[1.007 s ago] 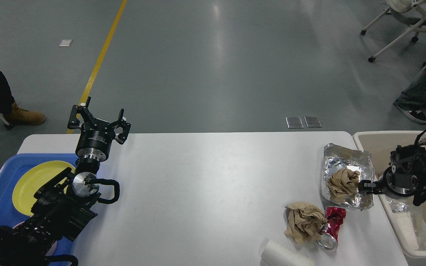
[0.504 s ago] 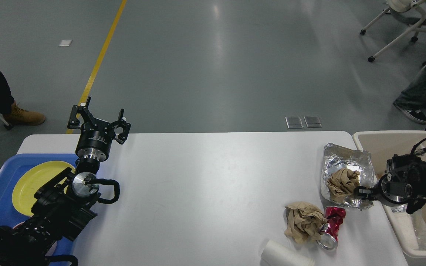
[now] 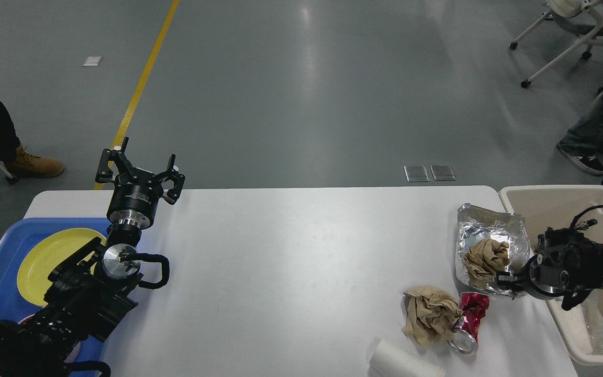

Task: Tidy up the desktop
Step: 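Lower the right gripper and close it on the foil snack bag, then lift the foil snack bag up above the white bin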

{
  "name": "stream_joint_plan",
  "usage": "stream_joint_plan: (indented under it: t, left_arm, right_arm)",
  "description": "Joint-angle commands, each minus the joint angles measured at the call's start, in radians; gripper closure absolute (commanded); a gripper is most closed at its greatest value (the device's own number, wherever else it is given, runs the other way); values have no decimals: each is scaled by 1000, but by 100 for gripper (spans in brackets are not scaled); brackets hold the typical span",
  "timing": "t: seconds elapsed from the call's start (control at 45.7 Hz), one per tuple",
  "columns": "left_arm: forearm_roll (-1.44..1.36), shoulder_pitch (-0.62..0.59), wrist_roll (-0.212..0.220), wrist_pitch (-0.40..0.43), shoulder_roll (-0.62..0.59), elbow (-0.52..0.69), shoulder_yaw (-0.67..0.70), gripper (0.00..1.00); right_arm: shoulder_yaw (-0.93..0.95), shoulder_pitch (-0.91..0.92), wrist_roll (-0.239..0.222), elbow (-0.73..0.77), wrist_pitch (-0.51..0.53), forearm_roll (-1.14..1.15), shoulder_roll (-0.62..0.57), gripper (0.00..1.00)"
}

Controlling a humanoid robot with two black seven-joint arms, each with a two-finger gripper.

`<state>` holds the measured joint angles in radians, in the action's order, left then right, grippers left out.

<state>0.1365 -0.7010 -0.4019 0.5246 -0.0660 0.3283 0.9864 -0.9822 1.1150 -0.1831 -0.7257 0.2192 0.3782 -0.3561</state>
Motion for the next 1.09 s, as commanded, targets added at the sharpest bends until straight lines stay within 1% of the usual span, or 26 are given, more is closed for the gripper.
stream_joint_plan:
  t: [0.0,0.131,0.328,0.525,0.613,0.766,0.92,1.073]
  left_arm:
    - [0,0,0,0,0,0,0,4]
    - [0,0,0,0,0,0,0,4]
    - [0,0,0,0,0,0,0,4]
    - [0,0,0,0,0,0,0,4]
    - [0,0,0,0,0,0,0,4]
    - [0,0,0,0,0,0,0,4]
    - [0,0,0,0,0,0,0,4]
    - [0,0,0,0,0,0,0,4]
  right_arm:
    - [23,-1,-1,-3,22,-4,-6,100]
    - [43,0,-1,-3,74,-9,-7,100]
    - [59,6,-1,-6,80,-9,-7,100]
    - [60,35,1,-18,126,-5,-10,100]
    - [59,75,1,-32,179,1,-21,100]
    - [57,169,-1,-60,290,8,-92,100]
    - [46,258,-1,-86,377,34,-121,100]
    - [45,353,-1,-147,505,65,-164,100]
